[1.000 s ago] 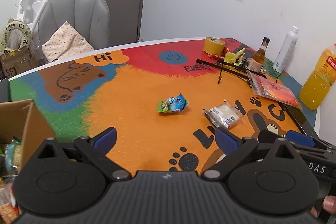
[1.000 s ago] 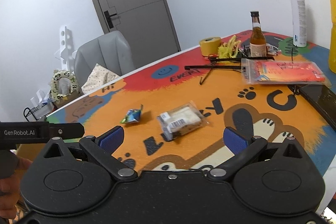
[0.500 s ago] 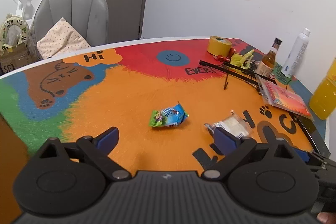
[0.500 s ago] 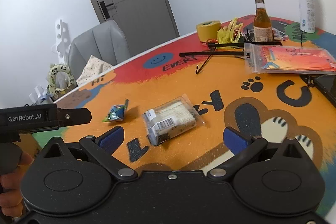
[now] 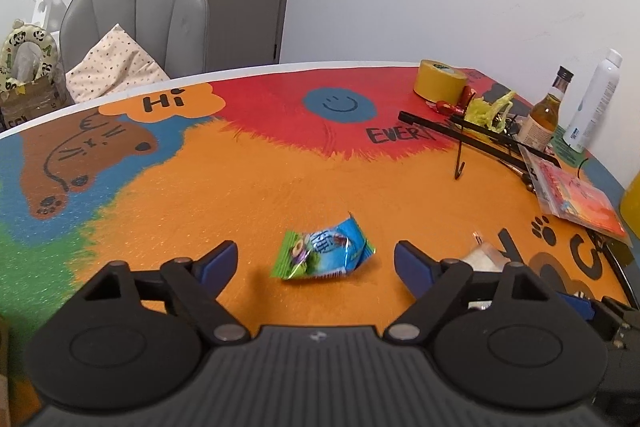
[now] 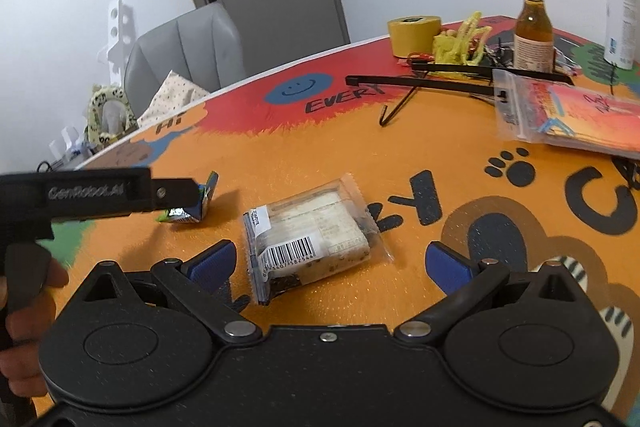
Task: Organize snacks
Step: 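Grasp the blue-green candy with the left gripper while the right gripper grasps the clear bread pack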
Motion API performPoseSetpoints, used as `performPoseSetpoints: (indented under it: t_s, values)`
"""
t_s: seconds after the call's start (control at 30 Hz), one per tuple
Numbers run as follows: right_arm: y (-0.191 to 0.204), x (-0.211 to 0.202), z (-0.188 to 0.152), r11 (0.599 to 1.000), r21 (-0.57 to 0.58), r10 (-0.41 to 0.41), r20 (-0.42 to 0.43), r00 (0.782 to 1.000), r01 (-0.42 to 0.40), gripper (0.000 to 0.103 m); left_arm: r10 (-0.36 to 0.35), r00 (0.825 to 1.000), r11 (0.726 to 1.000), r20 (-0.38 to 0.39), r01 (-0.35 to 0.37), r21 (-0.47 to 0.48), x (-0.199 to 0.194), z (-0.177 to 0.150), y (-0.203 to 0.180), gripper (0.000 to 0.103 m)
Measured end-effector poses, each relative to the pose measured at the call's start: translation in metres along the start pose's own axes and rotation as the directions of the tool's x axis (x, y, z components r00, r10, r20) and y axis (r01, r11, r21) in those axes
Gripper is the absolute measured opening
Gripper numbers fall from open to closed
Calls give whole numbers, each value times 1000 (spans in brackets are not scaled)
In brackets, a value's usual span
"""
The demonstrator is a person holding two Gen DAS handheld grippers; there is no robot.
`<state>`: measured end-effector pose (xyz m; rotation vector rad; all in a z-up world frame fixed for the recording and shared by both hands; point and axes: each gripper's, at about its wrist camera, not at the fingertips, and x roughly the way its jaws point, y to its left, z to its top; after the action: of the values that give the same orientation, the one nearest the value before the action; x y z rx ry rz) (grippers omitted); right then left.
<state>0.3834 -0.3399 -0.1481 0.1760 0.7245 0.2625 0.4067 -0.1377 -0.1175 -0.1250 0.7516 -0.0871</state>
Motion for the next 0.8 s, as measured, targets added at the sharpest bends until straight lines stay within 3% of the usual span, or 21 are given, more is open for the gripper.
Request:
performPoseSetpoints:
  t_s: [0.2, 0.33, 0.6, 0.67, 0.8]
  values:
    - [6, 8, 2, 999, -48, 3, 0, 1000, -3, 103, 10, 1000, 1000, -10, -10, 6, 14, 1, -4, 77]
    - [8, 12, 5, 998, -69, 0, -1, 1000, 0, 103, 7, 999, 1000, -44, -7, -9, 25, -3, -1, 64]
    - [13, 21, 9, 994, -105, -5, -1, 1000, 5, 103, 24, 1000, 1000, -11, -24, -6, 26, -4, 2, 44]
    - [15, 23, 10, 993, -116, -15, -1, 1000, 15, 103, 18, 1000, 1000, 9, -18, 1, 22, -4, 2, 33]
    - [21, 24, 9, 991, -136, -14, -1, 1000, 13, 95, 16, 1000, 1000, -7, -16, -12, 16, -3, 6, 32]
